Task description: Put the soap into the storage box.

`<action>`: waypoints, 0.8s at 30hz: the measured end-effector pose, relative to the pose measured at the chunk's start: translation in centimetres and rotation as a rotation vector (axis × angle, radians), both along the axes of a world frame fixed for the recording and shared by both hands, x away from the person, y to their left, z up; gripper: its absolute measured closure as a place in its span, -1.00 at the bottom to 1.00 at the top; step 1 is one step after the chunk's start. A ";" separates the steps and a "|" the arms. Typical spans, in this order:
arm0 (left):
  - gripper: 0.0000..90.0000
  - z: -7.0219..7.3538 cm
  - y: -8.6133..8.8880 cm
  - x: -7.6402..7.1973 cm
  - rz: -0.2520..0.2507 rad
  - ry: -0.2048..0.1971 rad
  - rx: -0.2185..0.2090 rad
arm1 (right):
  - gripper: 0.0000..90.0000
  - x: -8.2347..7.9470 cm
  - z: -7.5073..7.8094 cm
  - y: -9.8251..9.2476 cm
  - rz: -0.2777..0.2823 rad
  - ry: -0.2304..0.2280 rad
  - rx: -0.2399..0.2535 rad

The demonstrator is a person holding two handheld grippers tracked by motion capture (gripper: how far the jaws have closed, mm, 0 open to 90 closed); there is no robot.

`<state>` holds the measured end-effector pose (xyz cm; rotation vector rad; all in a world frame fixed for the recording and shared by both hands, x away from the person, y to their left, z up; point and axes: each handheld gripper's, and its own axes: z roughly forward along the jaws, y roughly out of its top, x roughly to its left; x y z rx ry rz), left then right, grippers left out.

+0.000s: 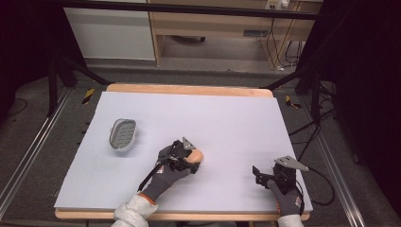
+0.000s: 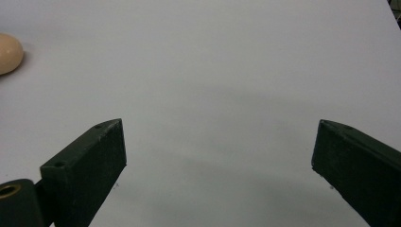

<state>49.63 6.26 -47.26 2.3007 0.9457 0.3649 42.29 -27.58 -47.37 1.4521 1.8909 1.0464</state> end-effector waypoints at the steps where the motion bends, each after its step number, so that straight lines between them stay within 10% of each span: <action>1: -0.32 0.0 0.0 0.0 0.001 -0.001 0.000 | -0.91 0.0 0.0 0.0 0.000 0.000 -0.001; 24: -0.31 3.2 3.1 -1.6 0.019 -0.046 -0.079 | -0.91 0.0 0.0 -0.1 0.000 0.000 -0.001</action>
